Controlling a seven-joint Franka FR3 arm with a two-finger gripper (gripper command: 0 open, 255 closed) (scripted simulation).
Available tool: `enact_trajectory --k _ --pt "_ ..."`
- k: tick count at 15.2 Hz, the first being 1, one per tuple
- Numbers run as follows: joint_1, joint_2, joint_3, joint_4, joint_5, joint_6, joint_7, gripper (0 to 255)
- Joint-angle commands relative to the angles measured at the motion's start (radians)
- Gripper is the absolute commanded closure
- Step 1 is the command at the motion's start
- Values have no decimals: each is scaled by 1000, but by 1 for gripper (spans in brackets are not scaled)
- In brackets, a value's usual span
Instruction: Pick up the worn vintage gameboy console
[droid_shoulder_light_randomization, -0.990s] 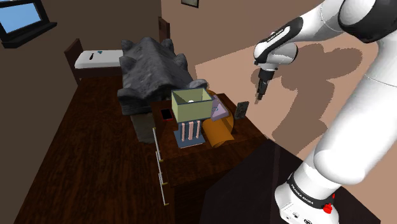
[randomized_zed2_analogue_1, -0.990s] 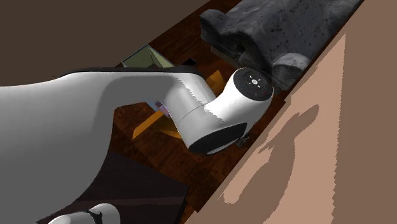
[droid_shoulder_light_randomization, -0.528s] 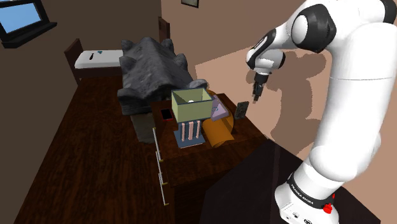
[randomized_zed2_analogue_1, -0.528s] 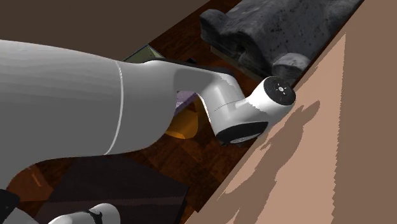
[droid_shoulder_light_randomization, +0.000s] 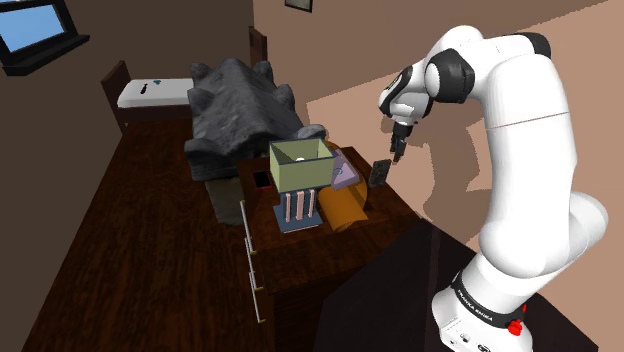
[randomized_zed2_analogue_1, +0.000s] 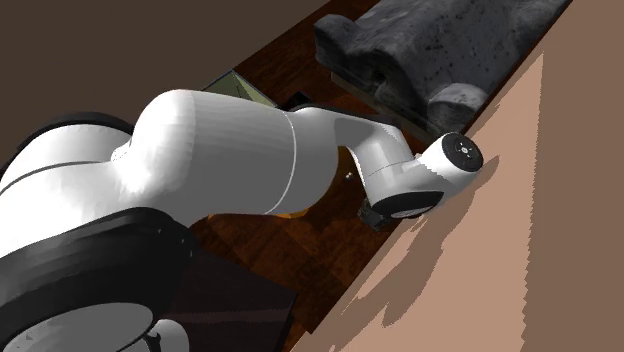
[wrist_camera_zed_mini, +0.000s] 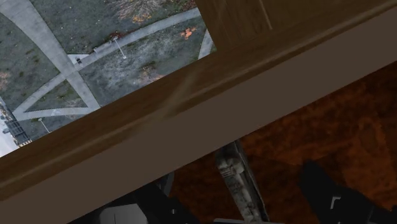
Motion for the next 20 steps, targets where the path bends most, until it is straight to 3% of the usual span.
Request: enact_trajectory --k 1,8,9,20 --pt "-8 23 10 8 10 14 -8 0" --pt "-21 65 29 13 31 51 -20 0" --pt "-21 65 29 12 31 51 -20 255" --pt "-15 46 20 10 22 35 -15 255"
